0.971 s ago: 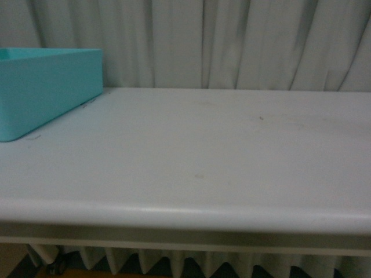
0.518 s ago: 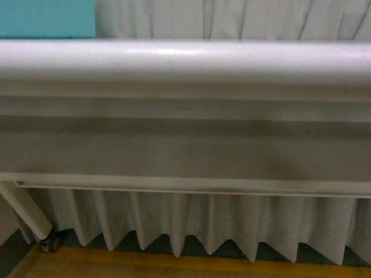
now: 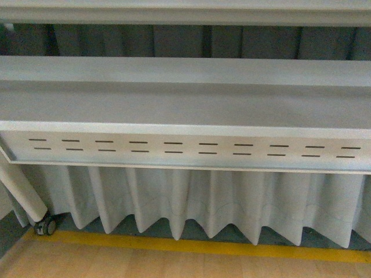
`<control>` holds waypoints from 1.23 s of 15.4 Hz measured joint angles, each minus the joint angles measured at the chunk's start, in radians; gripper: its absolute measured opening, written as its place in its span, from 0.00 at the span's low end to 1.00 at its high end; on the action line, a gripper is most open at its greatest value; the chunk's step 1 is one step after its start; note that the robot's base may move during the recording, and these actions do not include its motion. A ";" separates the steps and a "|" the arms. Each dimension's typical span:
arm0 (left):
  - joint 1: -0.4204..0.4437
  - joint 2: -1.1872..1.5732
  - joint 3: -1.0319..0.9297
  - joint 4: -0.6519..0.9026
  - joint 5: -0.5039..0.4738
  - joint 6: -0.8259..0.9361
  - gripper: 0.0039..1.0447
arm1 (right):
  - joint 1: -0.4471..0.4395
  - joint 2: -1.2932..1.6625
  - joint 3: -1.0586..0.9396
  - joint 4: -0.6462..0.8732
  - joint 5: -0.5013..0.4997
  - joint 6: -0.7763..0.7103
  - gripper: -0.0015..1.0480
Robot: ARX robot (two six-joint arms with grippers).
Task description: Wind up and store yellow beetle toy
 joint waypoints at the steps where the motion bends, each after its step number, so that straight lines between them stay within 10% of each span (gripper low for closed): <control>1: 0.000 0.000 0.000 0.000 0.000 0.000 0.94 | 0.000 0.000 0.000 0.001 0.000 0.000 0.94; 19: 0.000 0.000 0.000 0.002 0.000 0.000 0.94 | 0.000 0.000 0.000 0.001 0.000 0.000 0.94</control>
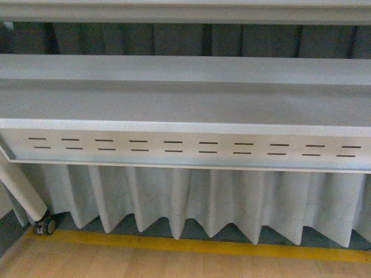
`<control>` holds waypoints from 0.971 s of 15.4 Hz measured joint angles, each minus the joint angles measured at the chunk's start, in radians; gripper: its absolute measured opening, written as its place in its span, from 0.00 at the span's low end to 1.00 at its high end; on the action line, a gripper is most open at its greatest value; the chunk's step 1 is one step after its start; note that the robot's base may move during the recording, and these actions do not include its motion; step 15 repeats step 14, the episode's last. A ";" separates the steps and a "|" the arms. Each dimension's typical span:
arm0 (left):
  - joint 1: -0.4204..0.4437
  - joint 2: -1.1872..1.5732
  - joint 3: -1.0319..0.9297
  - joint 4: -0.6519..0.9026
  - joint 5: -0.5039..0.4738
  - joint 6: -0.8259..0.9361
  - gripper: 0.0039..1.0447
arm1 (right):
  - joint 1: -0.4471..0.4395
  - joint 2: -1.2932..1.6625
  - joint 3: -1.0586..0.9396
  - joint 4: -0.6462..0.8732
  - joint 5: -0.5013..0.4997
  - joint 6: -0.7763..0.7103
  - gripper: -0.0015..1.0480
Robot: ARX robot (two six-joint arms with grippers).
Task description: Wind up and store yellow beetle toy
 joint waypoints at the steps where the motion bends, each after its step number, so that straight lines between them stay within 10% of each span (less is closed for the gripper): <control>1: 0.000 0.000 0.000 0.000 0.000 0.000 0.94 | 0.000 0.000 0.000 0.000 0.000 0.000 0.94; 15: 0.000 0.000 0.000 0.000 0.000 0.000 0.94 | 0.000 0.000 0.000 0.000 0.000 0.000 0.94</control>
